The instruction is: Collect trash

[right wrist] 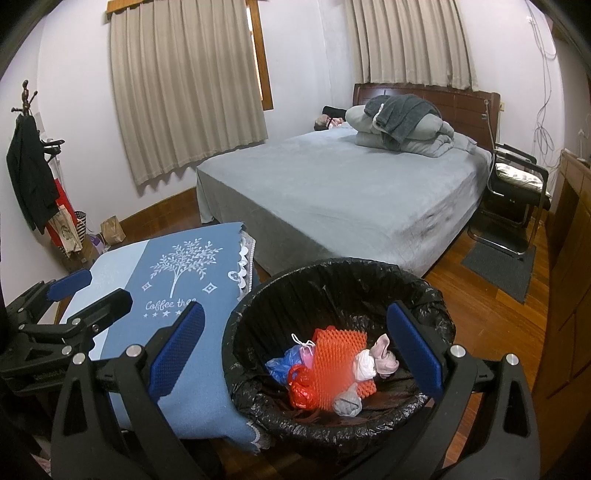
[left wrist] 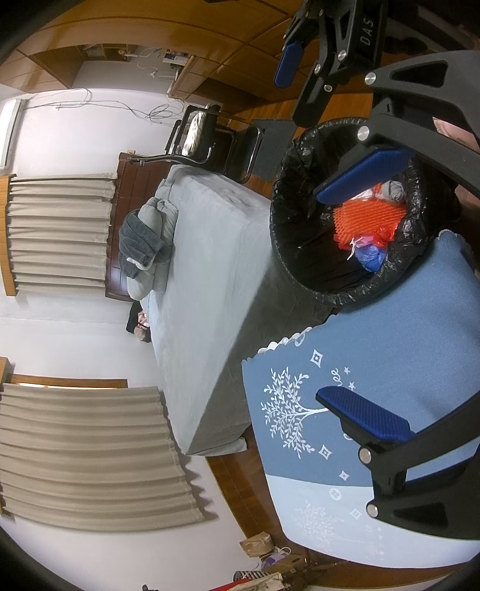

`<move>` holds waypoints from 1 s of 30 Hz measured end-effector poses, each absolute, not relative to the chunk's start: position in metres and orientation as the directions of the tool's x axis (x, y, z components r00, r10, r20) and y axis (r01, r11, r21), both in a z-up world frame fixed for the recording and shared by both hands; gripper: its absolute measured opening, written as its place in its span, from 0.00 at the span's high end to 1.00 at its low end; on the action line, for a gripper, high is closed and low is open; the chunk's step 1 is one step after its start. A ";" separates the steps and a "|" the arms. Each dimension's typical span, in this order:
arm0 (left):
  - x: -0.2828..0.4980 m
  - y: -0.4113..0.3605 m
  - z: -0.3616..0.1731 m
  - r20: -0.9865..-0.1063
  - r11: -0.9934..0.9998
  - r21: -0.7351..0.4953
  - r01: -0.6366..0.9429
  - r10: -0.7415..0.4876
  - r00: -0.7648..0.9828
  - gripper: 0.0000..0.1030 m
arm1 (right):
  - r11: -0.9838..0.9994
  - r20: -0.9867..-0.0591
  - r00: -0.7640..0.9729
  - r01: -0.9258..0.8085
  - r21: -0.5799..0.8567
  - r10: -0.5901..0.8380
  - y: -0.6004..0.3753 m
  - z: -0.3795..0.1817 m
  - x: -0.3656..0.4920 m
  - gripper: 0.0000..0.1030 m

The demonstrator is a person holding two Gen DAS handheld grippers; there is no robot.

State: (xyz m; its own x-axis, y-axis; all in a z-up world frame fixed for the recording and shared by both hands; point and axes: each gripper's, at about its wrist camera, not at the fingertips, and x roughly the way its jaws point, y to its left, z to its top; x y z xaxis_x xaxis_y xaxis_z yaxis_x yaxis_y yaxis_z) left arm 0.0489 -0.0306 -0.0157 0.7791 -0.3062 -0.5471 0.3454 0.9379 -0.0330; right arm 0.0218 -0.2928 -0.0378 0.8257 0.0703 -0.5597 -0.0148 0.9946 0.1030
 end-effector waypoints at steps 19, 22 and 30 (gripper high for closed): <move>0.050 -0.032 -0.016 -0.548 0.938 -0.034 0.346 -0.307 0.778 0.06 | 0.995 -0.563 0.823 -0.014 0.103 0.070 -0.292 -0.038 0.023 0.07; 0.050 -0.032 -0.016 -0.548 0.938 -0.036 0.346 -0.308 0.778 0.06 | 0.995 -0.562 0.824 -0.014 0.103 0.070 -0.292 -0.037 0.023 0.07; 0.049 -0.032 -0.017 -0.547 0.937 -0.035 0.347 -0.309 0.778 0.06 | 0.995 -0.564 0.823 -0.014 0.103 0.070 -0.292 -0.037 0.023 0.07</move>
